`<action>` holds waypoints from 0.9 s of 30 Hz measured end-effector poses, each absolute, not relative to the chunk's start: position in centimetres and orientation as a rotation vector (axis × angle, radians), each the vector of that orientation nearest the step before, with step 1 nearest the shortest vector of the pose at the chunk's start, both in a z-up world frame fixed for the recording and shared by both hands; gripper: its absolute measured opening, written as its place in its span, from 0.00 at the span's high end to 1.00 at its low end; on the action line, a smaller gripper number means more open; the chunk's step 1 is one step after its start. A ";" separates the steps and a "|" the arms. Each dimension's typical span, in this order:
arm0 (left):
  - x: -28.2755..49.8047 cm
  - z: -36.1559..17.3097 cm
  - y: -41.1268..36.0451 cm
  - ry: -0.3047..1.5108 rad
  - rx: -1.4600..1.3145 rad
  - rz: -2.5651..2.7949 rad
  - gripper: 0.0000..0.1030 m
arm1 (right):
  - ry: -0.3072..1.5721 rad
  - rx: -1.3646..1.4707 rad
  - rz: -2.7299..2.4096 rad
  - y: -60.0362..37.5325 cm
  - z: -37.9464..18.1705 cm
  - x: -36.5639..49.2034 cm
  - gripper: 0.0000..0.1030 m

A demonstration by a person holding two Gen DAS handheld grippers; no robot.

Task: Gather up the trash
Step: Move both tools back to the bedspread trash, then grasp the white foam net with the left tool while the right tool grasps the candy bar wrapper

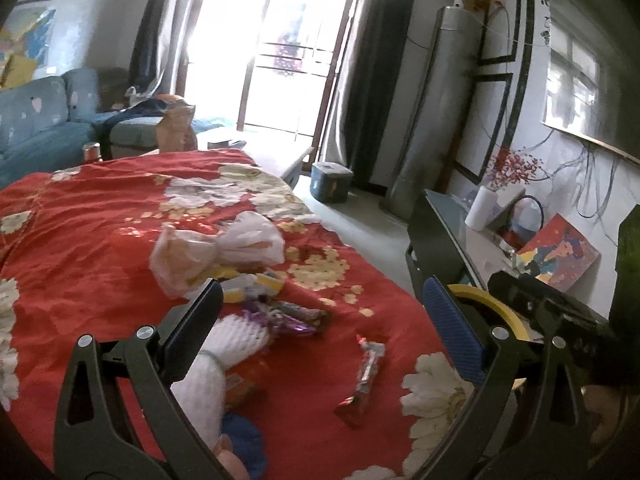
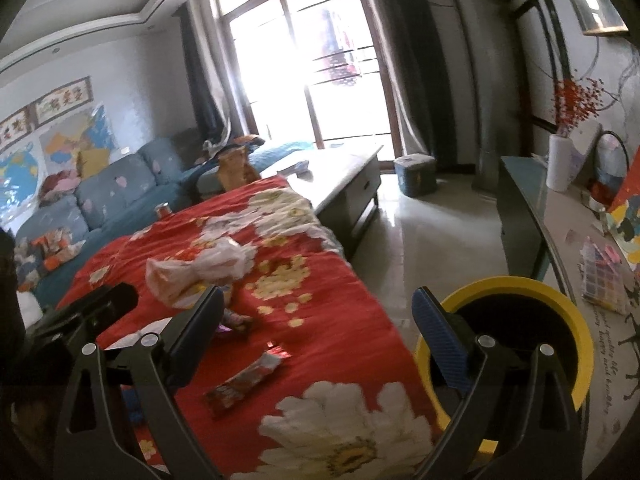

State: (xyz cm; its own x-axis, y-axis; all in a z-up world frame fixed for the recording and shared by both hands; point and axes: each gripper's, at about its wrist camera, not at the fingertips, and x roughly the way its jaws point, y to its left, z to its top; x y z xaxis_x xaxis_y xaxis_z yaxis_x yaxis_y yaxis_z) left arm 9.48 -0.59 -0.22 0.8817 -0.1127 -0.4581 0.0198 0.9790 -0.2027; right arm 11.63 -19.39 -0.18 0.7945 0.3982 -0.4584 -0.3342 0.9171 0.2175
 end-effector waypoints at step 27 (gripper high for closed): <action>6.3 -3.2 7.2 0.595 -0.189 -0.004 0.11 | 0.640 -0.037 0.499 -11.1 -3.8 11.2 0.10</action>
